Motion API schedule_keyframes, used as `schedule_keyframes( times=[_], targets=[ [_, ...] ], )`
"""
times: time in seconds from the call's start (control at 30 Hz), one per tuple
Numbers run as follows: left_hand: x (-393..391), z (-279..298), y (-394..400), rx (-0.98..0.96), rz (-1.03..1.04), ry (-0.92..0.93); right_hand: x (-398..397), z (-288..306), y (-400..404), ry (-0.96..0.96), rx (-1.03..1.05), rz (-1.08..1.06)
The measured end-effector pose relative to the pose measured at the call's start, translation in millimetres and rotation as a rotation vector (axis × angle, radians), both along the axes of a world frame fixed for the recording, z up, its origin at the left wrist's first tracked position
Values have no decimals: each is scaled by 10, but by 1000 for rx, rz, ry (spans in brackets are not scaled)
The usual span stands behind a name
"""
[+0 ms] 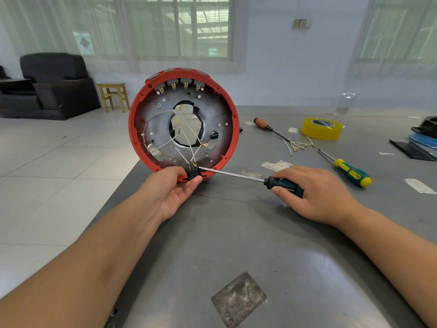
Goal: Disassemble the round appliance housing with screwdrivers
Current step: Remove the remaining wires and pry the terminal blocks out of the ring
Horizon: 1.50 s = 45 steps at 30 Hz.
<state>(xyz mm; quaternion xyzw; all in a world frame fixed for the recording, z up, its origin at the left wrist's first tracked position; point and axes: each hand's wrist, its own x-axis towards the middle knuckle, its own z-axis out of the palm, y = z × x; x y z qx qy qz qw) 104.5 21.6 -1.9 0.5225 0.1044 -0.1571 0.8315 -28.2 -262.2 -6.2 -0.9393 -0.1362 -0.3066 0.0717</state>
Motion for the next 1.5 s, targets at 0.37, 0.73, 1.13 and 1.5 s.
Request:
schedule_keyframes(
  times=[0.37, 0.73, 1.13, 1.5],
  targets=[
    [-18, 5, 1, 1, -2, -14, -25, 42, -140, -124, 220, -5],
    [-46, 22, 5, -11, -1, -4, 20, -13, -276, -179, 347, -129],
    [-55, 21, -11, 12, -4, -12, 121, -65, -287, 204, 61, -695],
    [-100, 19, -48, 41, -52, -72, 93, -24, 194, -56, -74, -485]
  ],
)
